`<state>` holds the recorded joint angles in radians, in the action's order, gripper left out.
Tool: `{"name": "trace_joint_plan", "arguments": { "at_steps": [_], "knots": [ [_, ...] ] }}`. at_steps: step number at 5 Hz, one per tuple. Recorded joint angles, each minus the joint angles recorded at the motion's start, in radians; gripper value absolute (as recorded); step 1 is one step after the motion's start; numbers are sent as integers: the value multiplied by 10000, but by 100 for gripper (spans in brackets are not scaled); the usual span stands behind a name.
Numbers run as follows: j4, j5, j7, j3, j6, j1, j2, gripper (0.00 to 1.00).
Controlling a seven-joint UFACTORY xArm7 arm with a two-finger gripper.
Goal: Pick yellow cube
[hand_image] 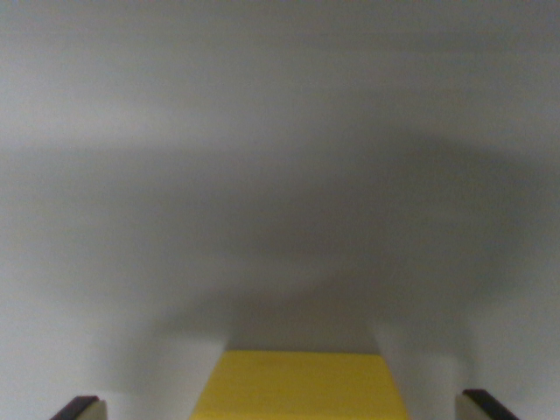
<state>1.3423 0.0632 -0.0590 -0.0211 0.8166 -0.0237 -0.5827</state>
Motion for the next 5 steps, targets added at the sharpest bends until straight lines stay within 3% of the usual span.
{"name": "trace_joint_plan", "arguments": {
  "at_steps": [3, 4, 5],
  "knots": [
    [0, 0, 0, 0, 0, 0, 0, 0],
    [0, 0, 0, 0, 0, 0, 0, 100],
    [0, 0, 0, 0, 0, 0, 0, 100]
  ]
}}
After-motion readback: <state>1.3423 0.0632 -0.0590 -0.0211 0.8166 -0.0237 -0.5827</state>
